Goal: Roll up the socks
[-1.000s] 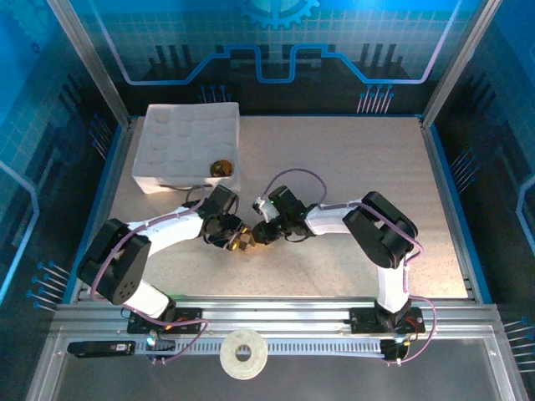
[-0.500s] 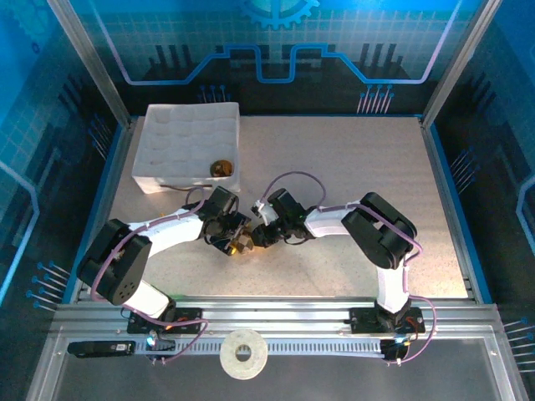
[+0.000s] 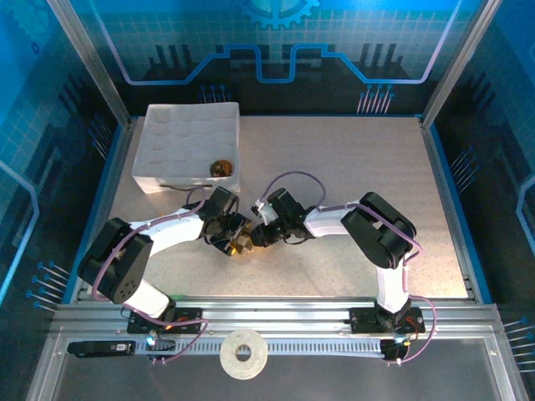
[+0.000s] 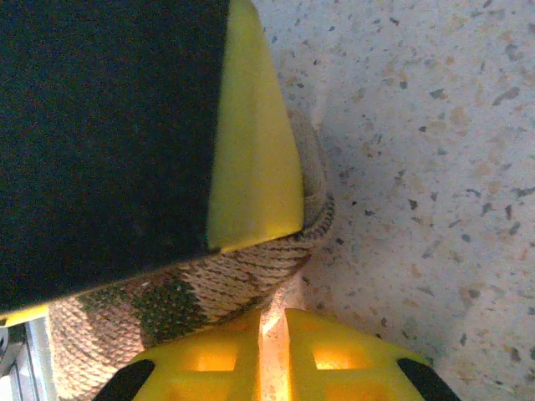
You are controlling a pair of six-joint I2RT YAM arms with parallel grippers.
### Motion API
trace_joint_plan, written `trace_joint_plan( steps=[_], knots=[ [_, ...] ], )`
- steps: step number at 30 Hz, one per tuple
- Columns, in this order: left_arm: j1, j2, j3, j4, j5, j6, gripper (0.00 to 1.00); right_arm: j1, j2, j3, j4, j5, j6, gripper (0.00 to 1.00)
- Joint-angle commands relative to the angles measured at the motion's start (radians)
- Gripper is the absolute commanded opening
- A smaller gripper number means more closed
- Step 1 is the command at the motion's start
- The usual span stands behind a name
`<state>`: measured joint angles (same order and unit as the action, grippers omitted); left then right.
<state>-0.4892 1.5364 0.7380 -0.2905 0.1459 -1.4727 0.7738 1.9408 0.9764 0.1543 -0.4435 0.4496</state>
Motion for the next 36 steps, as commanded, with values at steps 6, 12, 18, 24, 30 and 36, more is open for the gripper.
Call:
trace_joint_plan(
  steps=[6,12,18,24,30,36],
  knots=[
    [-0.051,0.043,-0.055,0.002,0.076,0.009,0.79,0.004,0.047,0.04,-0.006,-0.044,0.018,0.16],
    [-0.05,0.048,-0.052,0.01,0.078,0.009,0.8,0.003,0.056,0.057,-0.018,-0.044,0.018,0.16],
    [-0.051,0.056,-0.058,0.016,0.096,0.012,0.65,-0.005,0.048,0.051,0.001,-0.034,0.029,0.18],
    [-0.06,0.024,-0.081,-0.006,0.101,0.0,0.29,-0.023,0.035,0.046,0.024,-0.027,0.045,0.2],
    [-0.048,-0.168,-0.081,-0.097,0.032,-0.04,0.09,-0.045,-0.129,-0.027,0.044,0.1,0.006,0.28],
    [0.036,-0.334,-0.004,-0.211,-0.013,0.008,0.09,-0.081,-0.355,-0.134,0.066,0.231,-0.047,0.38]
  ],
)
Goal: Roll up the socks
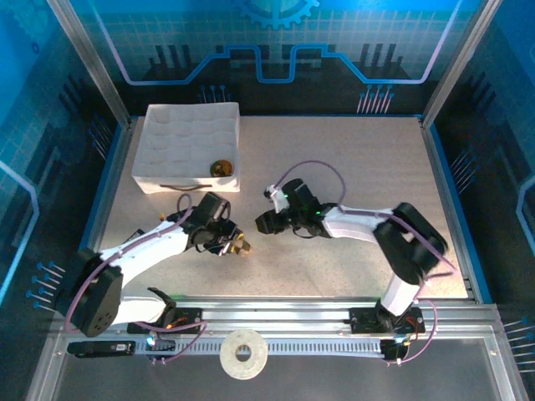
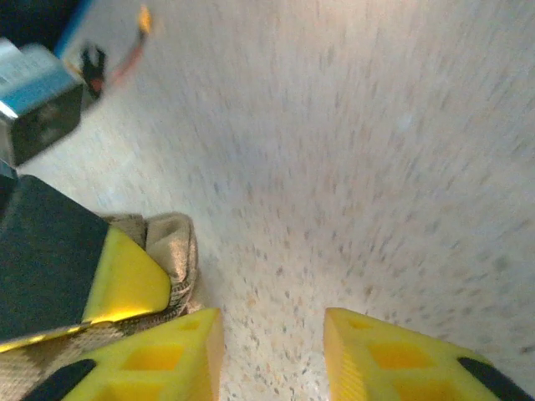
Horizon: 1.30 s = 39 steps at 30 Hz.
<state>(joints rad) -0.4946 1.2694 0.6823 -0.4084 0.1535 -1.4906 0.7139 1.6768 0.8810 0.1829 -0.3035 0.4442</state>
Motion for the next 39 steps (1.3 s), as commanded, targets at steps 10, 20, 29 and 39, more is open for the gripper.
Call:
trace_joint_plan(
  steps=[10,20,29,39],
  knots=[
    [0.425,-0.008,0.423,-0.19,-0.146,0.403,0.09,-0.013,-0.279,-0.048,-0.143,0.171,-0.205,0.39],
    [0.44,0.369,0.73,-0.125,-0.357,0.668,0.09,0.018,-0.411,-0.053,-0.259,0.229,-0.279,0.41],
    [0.403,0.539,0.765,-0.082,-0.444,0.766,0.1,0.021,-0.554,-0.095,-0.365,0.284,-0.281,0.44],
    [0.326,0.617,0.729,-0.026,-0.626,0.791,0.11,0.021,-0.638,-0.116,-0.442,0.297,-0.283,0.45]
  ],
)
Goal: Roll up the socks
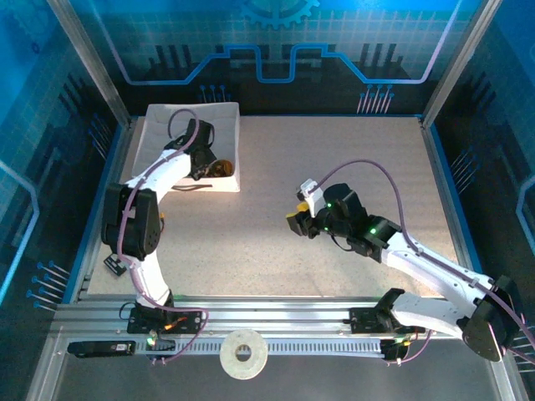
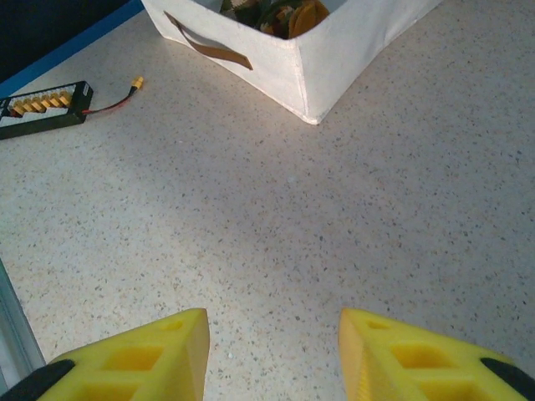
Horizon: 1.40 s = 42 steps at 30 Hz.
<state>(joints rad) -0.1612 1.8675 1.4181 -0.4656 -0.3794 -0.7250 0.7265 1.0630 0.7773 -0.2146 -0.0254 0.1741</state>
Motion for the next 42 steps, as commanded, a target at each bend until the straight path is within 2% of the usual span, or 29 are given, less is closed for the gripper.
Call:
trace_joint_plan(
  steps=[1,7,12,18,23,26,29,33,38,42],
  knots=[
    [-0.008,0.02,-0.013,0.039,-0.099,0.026,0.12,0.009,-0.027,-0.013,-0.05,0.016,-0.01,0.45],
    [-0.011,0.022,-0.029,0.059,-0.121,0.05,0.12,0.014,-0.072,-0.025,-0.05,-0.006,-0.014,0.46],
    [-0.018,-0.044,-0.136,0.108,-0.156,0.041,0.14,0.014,-0.159,-0.041,0.044,-0.013,-0.03,0.56],
    [-0.018,-0.077,-0.187,0.125,-0.13,0.044,0.33,0.015,-0.155,0.003,0.086,-0.042,-0.044,0.6],
    [-0.018,-0.098,-0.203,0.135,-0.107,0.04,0.49,0.015,-0.176,-0.013,0.249,-0.101,-0.035,0.68],
    [-0.018,-0.107,-0.189,0.109,-0.098,0.032,0.56,0.014,-0.167,0.008,0.278,-0.097,-0.03,0.7],
    [-0.018,-0.132,-0.165,0.072,-0.088,0.022,0.73,0.014,-0.154,0.019,0.274,-0.096,-0.035,0.7],
    [-0.019,-0.18,-0.127,0.015,-0.066,0.012,0.88,0.014,-0.153,0.01,0.272,-0.082,-0.036,0.7],
    [-0.017,-0.225,-0.067,-0.095,-0.04,-0.006,0.91,0.012,-0.149,-0.002,0.265,-0.067,-0.039,0.7],
    [-0.011,-0.256,-0.054,-0.151,-0.022,-0.03,0.86,0.009,-0.143,-0.006,0.262,-0.066,-0.039,0.71]
  ],
)
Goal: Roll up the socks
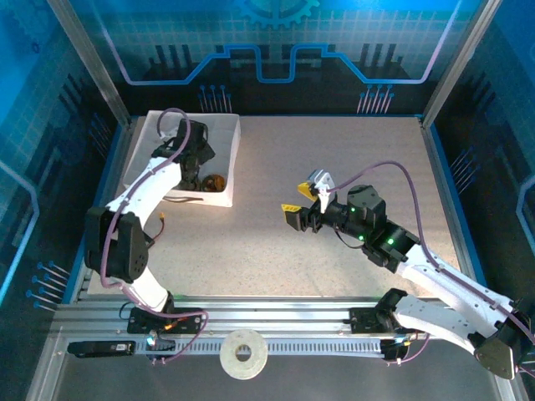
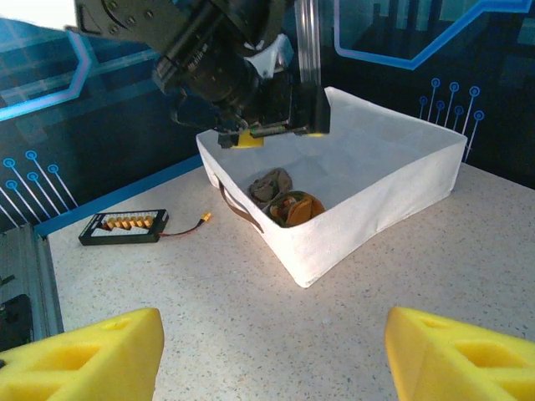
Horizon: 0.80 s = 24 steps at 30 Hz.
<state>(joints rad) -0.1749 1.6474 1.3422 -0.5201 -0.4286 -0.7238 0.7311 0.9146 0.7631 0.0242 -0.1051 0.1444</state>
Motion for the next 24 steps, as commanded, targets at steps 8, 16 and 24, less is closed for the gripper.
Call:
trace_joint_plan(
  steps=[8,16,24],
  knots=[
    [0.028,-0.076,0.038,-0.211,0.157,-0.092,0.7,0.002,0.032,0.035,-0.054,0.054,-0.006,0.68],
    [0.0,-0.328,-0.106,-0.152,0.402,-0.142,0.99,-0.029,-0.008,0.07,-0.18,0.203,0.025,1.0],
    [-0.022,-0.63,-0.289,-0.309,0.355,-0.093,0.99,-0.043,-0.112,0.077,-0.48,0.683,0.078,1.0]
  ],
)
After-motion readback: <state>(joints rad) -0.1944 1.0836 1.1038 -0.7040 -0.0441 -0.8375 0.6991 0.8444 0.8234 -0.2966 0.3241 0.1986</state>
